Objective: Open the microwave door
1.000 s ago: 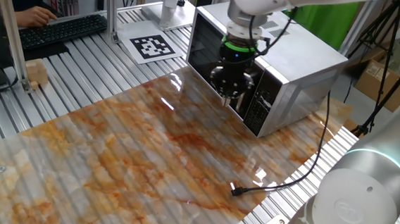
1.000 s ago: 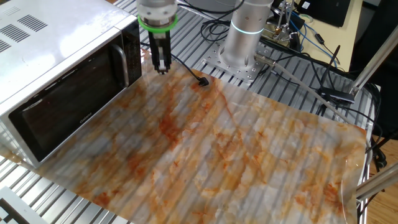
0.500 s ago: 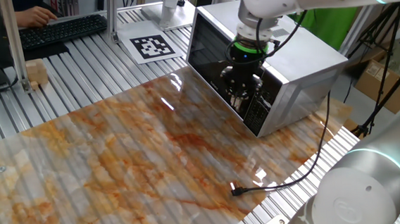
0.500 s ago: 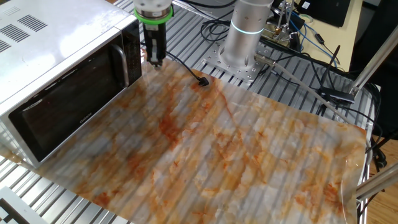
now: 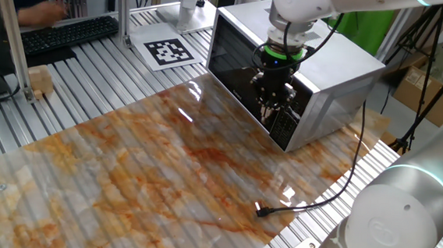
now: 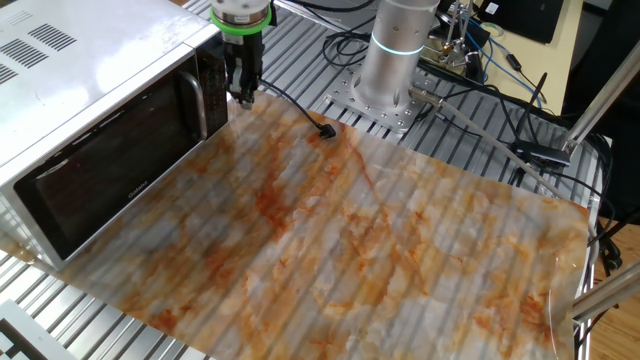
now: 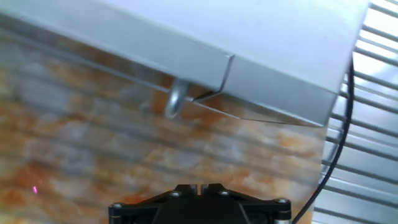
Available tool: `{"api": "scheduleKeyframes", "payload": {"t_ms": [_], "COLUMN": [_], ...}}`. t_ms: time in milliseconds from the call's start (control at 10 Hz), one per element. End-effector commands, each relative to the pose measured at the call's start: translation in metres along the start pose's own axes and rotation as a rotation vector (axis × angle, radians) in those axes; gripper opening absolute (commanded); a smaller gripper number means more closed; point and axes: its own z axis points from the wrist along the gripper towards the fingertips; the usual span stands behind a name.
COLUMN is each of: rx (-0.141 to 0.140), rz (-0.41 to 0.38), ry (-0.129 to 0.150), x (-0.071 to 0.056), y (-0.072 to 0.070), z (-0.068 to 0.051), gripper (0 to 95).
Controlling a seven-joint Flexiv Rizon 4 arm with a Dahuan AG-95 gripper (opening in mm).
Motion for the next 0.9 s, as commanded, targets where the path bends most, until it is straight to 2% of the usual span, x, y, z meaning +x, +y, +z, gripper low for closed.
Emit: {"api": "scheduleKeyframes", "payload": {"t_ms": [100, 200, 300, 500, 600, 800, 900], "rx": [-0.002, -0.002, -0.004, -0.012, -0.012, -0.005, -0.004], "rz": [0.064, 0.067, 0.079, 0.104, 0.106, 0.135, 0.15], "ry": [-0.005, -0.009, 0.001, 0.046, 0.059, 0.046, 0.048], "x": [-0.0017, -0.0036, -0.0059, -0.0055, -0.0041, -0.0041, -0.0041], "y": [-0.0008, -0.0001, 0.0012, 0.0018, 0.002, 0.002, 0.002], "z": [0.0003, -0.0004, -0.0018, -0.0022, -0.0024, -0.0024, -0.0024], "gripper": [19.0, 19.0, 19.0, 19.0, 19.0, 19.0, 19.0]}}
